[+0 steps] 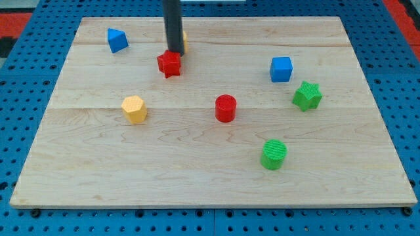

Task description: Move yellow heart towards right side

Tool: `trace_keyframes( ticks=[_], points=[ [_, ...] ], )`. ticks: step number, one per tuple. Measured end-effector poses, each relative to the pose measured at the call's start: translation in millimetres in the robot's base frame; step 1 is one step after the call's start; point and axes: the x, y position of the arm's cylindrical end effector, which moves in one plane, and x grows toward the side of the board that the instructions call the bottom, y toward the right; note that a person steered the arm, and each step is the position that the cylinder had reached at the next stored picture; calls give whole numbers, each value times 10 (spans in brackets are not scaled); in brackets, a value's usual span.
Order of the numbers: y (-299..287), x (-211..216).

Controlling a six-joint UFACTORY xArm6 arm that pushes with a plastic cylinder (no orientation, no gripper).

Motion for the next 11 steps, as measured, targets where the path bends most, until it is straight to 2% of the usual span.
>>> trace_keyframes(
  ticks=[2, 3, 4, 6, 11],
  points=[
    [-733, -200],
    [-497, -259],
    [-62, -555],
    [503, -494],
    [479, -688]
  ],
)
